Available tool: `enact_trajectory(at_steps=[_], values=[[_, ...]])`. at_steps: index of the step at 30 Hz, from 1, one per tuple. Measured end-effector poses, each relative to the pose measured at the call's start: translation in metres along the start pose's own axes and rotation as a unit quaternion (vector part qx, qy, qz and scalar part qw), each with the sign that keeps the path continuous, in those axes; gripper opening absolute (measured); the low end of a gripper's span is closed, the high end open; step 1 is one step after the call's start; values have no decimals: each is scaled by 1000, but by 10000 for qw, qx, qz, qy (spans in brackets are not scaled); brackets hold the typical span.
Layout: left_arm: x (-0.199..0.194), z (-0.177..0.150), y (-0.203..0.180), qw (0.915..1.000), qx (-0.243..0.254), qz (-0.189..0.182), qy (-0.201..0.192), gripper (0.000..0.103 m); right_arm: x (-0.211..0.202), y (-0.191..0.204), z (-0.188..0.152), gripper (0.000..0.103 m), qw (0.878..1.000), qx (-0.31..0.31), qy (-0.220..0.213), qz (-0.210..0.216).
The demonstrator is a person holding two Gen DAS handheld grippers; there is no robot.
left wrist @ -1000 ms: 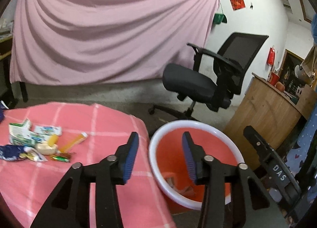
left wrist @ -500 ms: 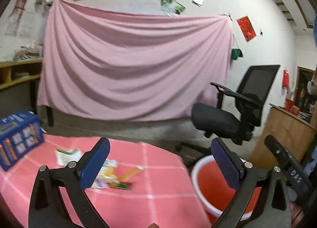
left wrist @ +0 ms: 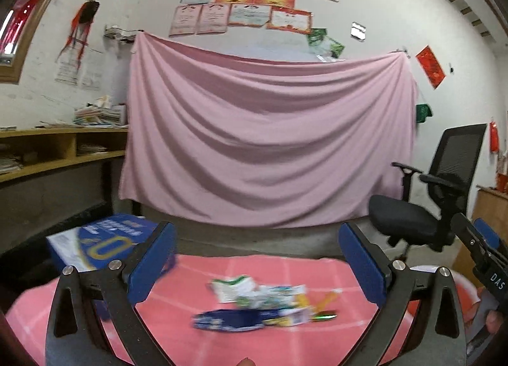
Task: Collect trash
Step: 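Move both tools back to the table toward the blue wrapper and battery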
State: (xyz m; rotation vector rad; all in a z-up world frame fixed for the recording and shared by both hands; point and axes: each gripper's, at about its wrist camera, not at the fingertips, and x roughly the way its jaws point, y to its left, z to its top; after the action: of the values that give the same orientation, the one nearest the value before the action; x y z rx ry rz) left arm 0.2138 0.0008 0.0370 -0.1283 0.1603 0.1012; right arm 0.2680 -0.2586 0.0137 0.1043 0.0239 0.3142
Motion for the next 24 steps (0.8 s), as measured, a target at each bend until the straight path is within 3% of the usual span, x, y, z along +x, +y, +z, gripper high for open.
enact_trajectory(at_steps=[6, 11, 17, 22, 24], values=[[7, -24, 39, 9986, 38, 188, 502, 100, 28, 27, -18, 103, 9968, -292, 702, 241], [28, -46, 58, 9925, 140, 69, 1209, 100, 56, 27, -35, 103, 9883, -266, 1487, 220], [58, -62, 61, 9802, 8, 27, 1982, 100, 75, 18, -56, 103, 9725, 27, 2324, 168], [80, -72, 62, 9669, -254, -96, 2536, 97, 83, 19, -67, 91, 9606, 4, 2771, 190], [89, -75, 62, 9623, -354, -208, 2690, 89, 87, 21, -71, 87, 9558, -47, 2934, 198]])
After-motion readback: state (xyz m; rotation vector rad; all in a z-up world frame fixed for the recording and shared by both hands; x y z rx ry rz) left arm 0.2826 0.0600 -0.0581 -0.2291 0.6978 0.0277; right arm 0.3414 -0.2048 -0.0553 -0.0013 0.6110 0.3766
